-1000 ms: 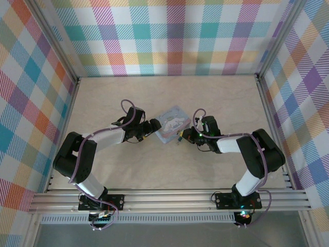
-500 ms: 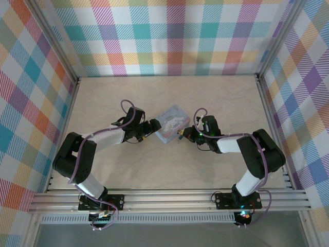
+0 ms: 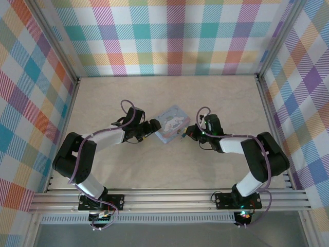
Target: Unlock a padlock with a key
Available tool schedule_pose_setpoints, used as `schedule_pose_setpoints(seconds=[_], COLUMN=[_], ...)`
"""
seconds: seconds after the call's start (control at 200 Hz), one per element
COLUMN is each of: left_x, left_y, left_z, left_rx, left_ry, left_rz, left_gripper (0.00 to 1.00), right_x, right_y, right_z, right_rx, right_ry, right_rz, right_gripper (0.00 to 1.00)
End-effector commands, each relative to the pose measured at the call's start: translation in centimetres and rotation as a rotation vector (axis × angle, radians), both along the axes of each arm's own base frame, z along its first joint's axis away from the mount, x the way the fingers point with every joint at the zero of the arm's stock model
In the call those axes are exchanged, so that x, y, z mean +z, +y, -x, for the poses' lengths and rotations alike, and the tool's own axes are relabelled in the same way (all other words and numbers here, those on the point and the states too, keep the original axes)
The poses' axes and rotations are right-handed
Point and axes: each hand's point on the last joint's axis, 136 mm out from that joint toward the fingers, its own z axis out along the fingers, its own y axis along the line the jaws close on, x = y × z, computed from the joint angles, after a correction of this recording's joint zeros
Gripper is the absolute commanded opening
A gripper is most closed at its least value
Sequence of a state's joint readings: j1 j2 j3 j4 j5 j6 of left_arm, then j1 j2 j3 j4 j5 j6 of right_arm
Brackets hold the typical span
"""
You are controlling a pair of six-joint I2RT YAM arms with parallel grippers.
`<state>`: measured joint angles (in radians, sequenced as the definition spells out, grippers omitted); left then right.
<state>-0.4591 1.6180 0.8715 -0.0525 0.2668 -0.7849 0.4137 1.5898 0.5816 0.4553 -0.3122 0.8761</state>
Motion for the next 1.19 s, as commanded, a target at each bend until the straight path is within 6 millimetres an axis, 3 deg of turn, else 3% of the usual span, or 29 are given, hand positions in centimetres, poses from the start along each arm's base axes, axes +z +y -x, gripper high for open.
schedule_pose_setpoints(seconds=[0.0, 0.335, 0.53, 0.885, 1.03, 1.19], left_x=[-1.0, 1.8, 4.9, 10.4, 13.1, 14.6], left_y=[1.7, 1.3, 1.3, 4.9, 5.2, 7.8], left_z=[1.2, 0.2, -0.6, -0.2, 0.2, 1.0], left_rx=[0.022, 0.014, -0.006, 0.058, 0.044, 0.115], left_ry=[0.045, -0.015, -0.123, -0.362, -0.502, -0.592], left_rz=[-0.060, -0.045, -0.043, -0.151, -0.136, -0.208], left_gripper=[0.83, 0.86, 0.90, 1.00, 1.00, 1.00], right_x=[1.6, 4.8, 6.6, 8.4, 8.1, 7.1], right_y=[-0.5, -1.6, -2.5, -4.6, -4.7, -4.2], right_z=[-0.4, 0.8, 2.0, 4.9, 6.2, 8.2], right_rx=[0.008, 0.070, 0.111, 0.166, 0.187, 0.231], right_ry=[-0.057, -0.124, -0.149, -0.106, -0.065, -0.010], right_rz=[0.035, 0.146, 0.224, 0.374, 0.403, 0.439], right_gripper=[0.00, 0.00, 0.00, 0.00, 0.00, 0.00])
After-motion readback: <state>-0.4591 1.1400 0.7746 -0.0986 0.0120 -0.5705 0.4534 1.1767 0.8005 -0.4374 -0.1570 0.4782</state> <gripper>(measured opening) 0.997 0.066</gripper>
